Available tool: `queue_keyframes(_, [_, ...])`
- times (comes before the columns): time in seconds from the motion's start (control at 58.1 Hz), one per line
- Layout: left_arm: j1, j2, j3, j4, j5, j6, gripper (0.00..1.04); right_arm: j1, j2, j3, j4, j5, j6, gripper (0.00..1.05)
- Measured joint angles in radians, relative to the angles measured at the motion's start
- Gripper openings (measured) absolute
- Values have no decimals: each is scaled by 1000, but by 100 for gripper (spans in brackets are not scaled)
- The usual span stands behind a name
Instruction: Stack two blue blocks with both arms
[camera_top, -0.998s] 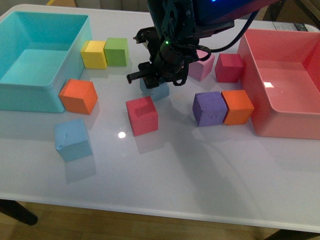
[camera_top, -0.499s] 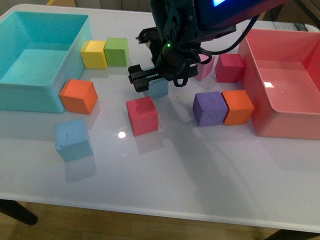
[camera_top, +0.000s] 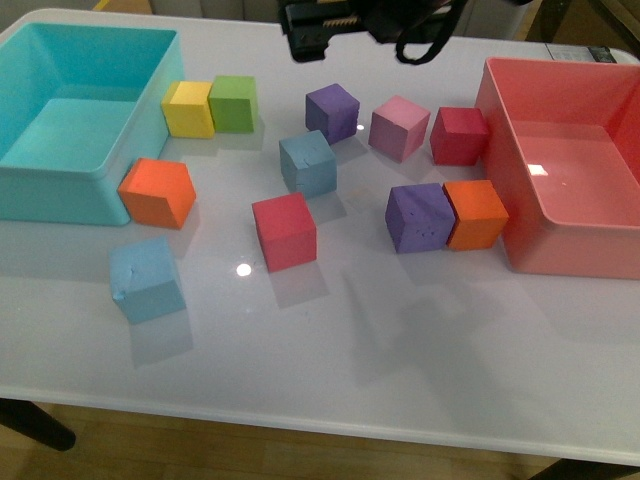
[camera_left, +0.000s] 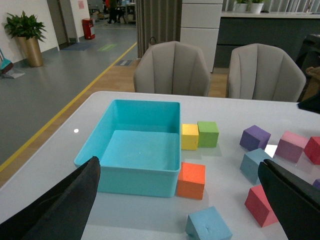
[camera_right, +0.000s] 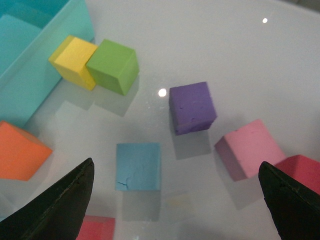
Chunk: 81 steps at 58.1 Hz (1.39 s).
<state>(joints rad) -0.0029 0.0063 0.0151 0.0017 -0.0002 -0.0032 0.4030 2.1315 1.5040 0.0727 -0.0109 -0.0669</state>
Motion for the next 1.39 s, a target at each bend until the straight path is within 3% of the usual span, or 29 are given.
queue_keyframes(0.275, [0, 0, 0, 0, 0, 0, 96, -67, -388, -499, 209, 14, -3, 95])
queue_keyframes(0.361, [0, 0, 0, 0, 0, 0, 96, -82, -496, -724, 590, 235, 29, 80])
queue_keyframes(0.43, [0, 0, 0, 0, 0, 0, 96, -124, -607, -897, 790, 256, 42, 68])
queue_keyframes(0.499, [0, 0, 0, 0, -1, 0, 96, -165, -708, -1011, 872, 253, 52, 56])
queue_keyframes(0.757, [0, 0, 0, 0, 0, 0, 96, -250, -921, -1258, 880, 154, 56, 1])
queue_keyframes(1.067, [0, 0, 0, 0, 0, 0, 96, -317, -1157, -1395, 779, 93, 59, 2])
queue_keyframes(1.17, [0, 0, 0, 0, 0, 0, 96, -381, -1188, -1448, 808, 17, 60, 2])
queue_keyframes(1.394, [0, 0, 0, 0, 0, 0, 96, -400, -1383, -1487, 645, 14, 60, 2])
